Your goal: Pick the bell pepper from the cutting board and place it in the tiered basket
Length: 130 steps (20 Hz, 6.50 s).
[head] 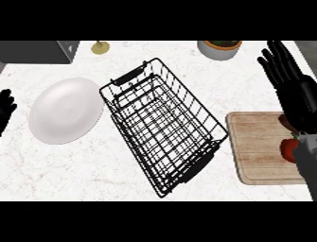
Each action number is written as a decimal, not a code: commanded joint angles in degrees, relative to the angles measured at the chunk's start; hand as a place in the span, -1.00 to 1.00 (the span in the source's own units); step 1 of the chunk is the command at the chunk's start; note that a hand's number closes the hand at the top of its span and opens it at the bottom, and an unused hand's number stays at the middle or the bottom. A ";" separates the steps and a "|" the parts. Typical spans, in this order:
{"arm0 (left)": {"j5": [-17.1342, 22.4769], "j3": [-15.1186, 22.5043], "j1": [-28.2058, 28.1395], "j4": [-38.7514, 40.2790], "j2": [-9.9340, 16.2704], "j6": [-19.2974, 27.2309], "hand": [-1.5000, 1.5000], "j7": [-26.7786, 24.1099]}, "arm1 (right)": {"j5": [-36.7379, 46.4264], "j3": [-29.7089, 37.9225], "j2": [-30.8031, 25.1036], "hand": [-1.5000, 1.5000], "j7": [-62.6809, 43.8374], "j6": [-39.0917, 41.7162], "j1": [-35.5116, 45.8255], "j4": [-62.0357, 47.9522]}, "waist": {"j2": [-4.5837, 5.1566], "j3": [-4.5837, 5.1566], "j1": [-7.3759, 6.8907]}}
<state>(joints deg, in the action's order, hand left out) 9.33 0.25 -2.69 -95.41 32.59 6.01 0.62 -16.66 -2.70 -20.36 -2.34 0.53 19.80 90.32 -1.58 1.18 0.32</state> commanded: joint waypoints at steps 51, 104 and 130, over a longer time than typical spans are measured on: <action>0.22 10.51 11.16 18.20 -18.54 -5.33 0.00 -6.41 | 42.38 -10.62 -15.63 -1.00 -80.92 10.69 11.21 -21.98 | 1.59 -1.08 -0.02; -3.52 3.41 6.96 16.73 -20.88 -8.20 0.00 -5.00 | 80.41 -18.72 13.04 1.00 -61.60 -8.03 -38.07 7.39 | -0.53 -0.85 4.80; -4.94 5.71 8.46 17.27 -22.90 -9.31 0.00 -6.28 | 124.88 -55.92 20.22 1.00 -72.31 -7.66 -44.48 53.53 | 1.91 -0.75 -0.09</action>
<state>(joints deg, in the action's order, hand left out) 4.20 6.12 5.07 -78.26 9.79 -3.08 -5.86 102.08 -55.71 -3.23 -64.03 -10.16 -29.33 138.69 -0.07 0.42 0.94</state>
